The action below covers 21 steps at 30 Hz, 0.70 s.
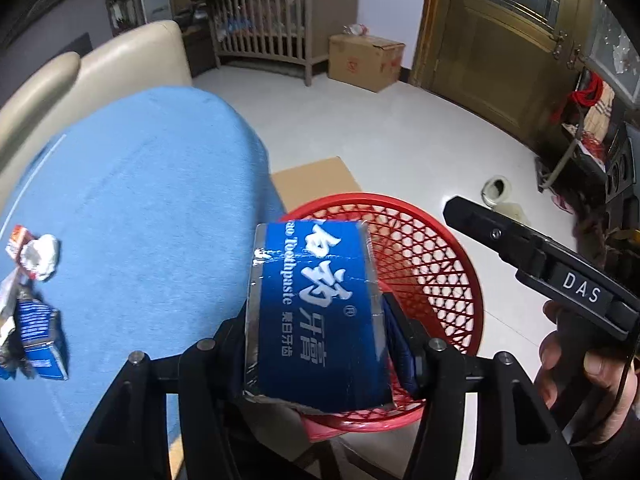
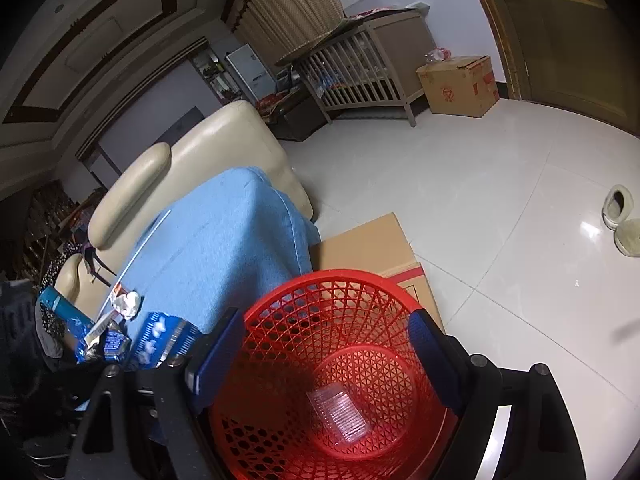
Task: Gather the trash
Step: 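Open both tools to drop the box and container into the red wastebasket, then move both tools back to the remaining trash on the table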
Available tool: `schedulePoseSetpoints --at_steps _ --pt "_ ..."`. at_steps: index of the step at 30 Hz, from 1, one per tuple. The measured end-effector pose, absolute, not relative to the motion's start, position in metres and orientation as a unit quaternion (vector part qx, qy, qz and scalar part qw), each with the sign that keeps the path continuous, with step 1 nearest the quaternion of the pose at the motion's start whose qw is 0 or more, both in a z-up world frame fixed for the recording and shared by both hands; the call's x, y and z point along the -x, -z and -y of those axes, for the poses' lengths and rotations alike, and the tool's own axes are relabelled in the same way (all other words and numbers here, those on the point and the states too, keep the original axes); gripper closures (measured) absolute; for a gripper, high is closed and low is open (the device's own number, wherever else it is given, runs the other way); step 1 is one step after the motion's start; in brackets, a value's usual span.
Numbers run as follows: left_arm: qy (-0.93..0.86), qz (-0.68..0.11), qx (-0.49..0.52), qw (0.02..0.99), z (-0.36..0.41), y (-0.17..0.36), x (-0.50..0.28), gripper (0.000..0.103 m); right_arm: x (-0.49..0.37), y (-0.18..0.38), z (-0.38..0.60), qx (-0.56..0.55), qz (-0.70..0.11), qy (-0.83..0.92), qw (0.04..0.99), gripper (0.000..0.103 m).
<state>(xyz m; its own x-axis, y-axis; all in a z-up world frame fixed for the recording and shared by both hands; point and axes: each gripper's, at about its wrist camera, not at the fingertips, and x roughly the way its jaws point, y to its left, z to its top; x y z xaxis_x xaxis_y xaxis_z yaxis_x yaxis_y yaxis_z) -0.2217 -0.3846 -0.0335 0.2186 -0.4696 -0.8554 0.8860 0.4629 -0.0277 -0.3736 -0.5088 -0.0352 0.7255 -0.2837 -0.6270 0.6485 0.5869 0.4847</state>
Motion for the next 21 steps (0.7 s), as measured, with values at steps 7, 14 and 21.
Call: schedulePoseSetpoints --at_steps 7,14,21 --pt "0.444 -0.418 -0.242 0.755 0.382 0.023 0.214 0.028 0.382 0.029 0.515 -0.373 -0.233 0.281 0.853 0.017" --pt "0.414 -0.424 -0.211 0.777 0.346 0.019 0.189 0.028 0.38 0.024 0.512 -0.376 -0.23 0.28 0.853 0.017" --pt "0.365 -0.421 -0.184 0.81 0.279 0.019 0.158 0.028 0.352 0.014 0.491 -0.358 -0.243 0.253 0.865 0.017"
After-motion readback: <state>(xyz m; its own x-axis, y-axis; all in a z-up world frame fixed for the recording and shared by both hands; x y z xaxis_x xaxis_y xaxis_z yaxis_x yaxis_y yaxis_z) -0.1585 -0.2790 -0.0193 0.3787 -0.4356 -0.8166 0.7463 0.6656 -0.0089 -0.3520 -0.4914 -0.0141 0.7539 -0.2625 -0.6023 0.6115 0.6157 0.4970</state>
